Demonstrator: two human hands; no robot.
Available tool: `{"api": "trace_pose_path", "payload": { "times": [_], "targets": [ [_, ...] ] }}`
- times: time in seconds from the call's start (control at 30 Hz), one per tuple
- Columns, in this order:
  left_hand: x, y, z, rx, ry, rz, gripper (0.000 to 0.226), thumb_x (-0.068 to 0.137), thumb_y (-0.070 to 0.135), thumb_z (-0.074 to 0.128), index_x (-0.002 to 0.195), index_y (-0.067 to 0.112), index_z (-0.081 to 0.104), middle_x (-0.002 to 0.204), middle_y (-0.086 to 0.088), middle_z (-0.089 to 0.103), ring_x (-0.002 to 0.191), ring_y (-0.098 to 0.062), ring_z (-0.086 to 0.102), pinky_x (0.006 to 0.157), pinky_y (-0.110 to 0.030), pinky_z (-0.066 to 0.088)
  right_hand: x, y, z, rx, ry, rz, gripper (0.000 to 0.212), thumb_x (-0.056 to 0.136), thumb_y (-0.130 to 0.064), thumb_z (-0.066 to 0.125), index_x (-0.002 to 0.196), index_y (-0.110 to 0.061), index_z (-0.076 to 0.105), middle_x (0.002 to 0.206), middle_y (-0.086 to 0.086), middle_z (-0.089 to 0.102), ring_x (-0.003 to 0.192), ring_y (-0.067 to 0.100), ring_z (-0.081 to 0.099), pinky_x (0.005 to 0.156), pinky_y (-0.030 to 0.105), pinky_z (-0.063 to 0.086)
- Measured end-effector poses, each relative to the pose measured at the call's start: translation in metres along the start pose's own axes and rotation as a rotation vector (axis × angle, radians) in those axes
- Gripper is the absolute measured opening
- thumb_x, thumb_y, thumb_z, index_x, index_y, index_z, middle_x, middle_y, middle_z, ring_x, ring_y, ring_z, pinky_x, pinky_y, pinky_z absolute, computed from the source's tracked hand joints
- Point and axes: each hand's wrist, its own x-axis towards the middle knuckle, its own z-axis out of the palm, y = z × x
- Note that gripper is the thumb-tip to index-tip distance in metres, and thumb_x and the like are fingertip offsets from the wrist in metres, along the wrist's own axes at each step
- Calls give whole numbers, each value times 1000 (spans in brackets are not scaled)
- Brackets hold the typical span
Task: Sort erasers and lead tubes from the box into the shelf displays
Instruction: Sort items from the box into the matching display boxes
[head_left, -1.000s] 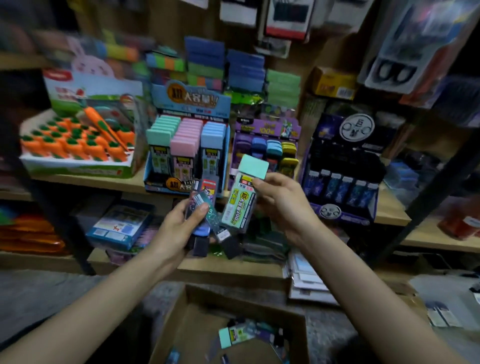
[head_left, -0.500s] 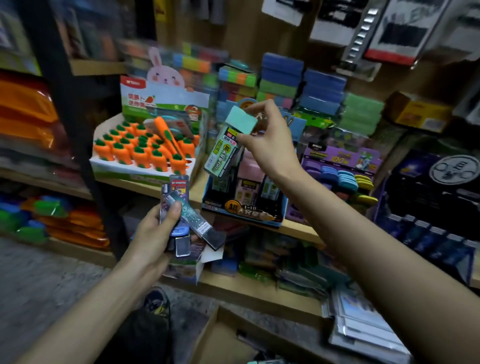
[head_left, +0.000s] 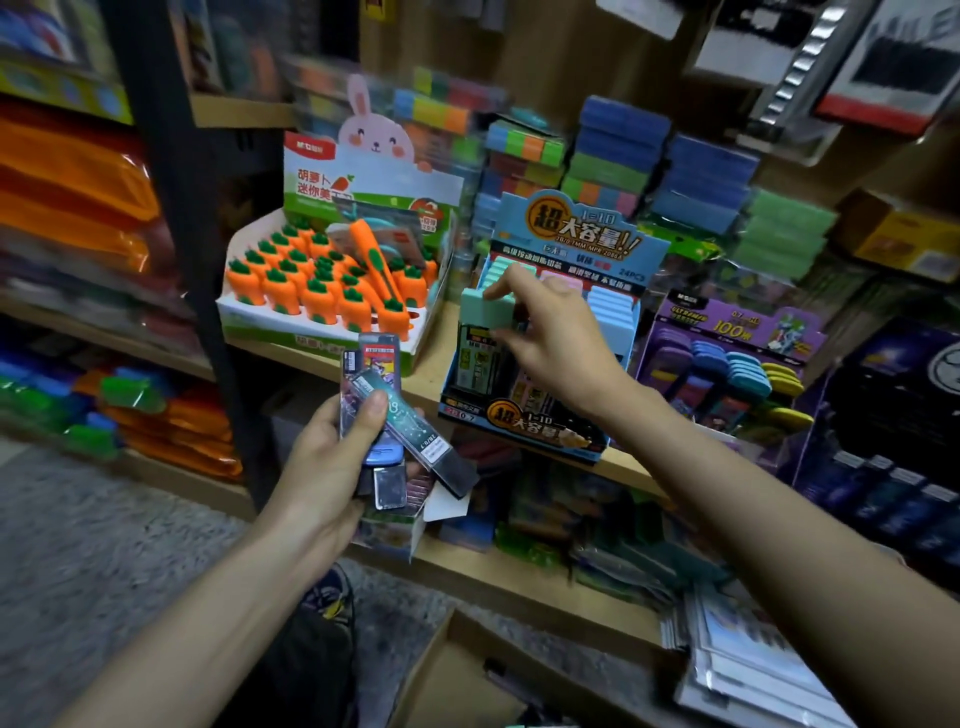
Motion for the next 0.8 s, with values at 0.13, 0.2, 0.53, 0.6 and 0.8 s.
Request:
{"api": "trace_pose_path", "payload": {
  "times": [0.13, 0.2, 0.53, 0.6, 0.8],
  "targets": [
    [0, 1, 0, 12, 16, 2, 28, 81, 30, 57, 105, 15, 59, 83, -5, 75, 72, -14, 71, 58, -27, 58, -2, 2, 8, -152, 88, -14, 20, 84, -14, 66, 101, -9, 58, 98, 11, 58, 96, 29, 46, 76, 36, 37],
    [0, 2, 1, 25, 25, 3, 24, 84, 29, 56, 104, 15, 59, 87, -7, 74, 73, -15, 71, 62, -30, 60, 0, 4, 8, -189, 106, -17, 17, 85, -16, 65, 99, -9, 62, 102, 9, 54, 99, 25, 43, 80, 33, 34],
    [-3, 5, 30, 10, -13, 82, 38, 79, 32, 58, 110, 10, 58, 90, -8, 72, 77, -17, 70, 62, -29, 58, -67, -34, -19, 287, -113, 278, 33, 91, -50, 48, 96, -20, 61, 84, -3, 63, 77, 9, 57, 70, 28, 47],
    [-4, 1, 38, 39, -39, 98, 42, 77, 36, 58, 111, 11, 59, 90, -6, 73, 79, -17, 71, 63, -29, 58, -84, -36, -17, 553, -237, 466, 23, 89, -41, 57, 95, -19, 61, 78, 3, 63, 66, 12, 57, 59, 24, 48],
    [-12, -11, 74, 157, -170, 109, 42, 75, 36, 61, 112, 16, 58, 80, 8, 72, 70, -8, 70, 52, -25, 55, -118, -15, -32, 966, -12, 699, 10, 85, -23, 68, 76, -19, 69, 70, -3, 67, 68, 9, 60, 56, 18, 47]
  ]
}}
